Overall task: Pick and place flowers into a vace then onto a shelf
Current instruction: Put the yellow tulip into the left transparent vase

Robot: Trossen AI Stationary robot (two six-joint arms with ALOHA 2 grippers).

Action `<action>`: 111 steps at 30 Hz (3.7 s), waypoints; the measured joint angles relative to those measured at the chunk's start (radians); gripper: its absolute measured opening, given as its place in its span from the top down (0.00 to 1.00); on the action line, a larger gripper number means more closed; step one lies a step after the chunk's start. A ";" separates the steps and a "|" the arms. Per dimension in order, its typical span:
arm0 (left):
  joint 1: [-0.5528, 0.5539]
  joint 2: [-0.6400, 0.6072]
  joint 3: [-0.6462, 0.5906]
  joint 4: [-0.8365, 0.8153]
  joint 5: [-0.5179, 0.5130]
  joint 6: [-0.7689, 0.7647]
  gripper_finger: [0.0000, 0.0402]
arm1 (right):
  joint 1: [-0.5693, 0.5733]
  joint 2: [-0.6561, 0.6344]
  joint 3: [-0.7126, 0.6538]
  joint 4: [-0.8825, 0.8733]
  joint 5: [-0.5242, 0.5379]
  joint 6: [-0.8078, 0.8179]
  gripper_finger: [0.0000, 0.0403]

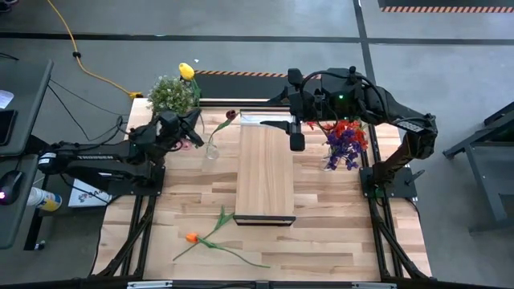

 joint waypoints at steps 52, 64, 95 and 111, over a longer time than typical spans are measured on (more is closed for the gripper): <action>0.542 0.047 -0.040 -0.122 0.771 -0.304 0.95 | 0.000 0.000 0.000 0.025 -0.001 -0.005 0.52; 0.542 0.033 -0.188 0.115 0.811 -0.336 0.95 | 0.000 0.000 0.000 0.035 0.000 -0.005 0.52; 0.542 -0.070 -0.071 -0.129 0.820 -0.344 0.95 | 0.000 0.000 0.000 0.040 0.014 -0.024 0.52; 0.541 -0.070 -0.140 -0.091 0.820 -0.344 0.95 | 0.000 0.001 0.000 0.040 0.014 -0.027 0.52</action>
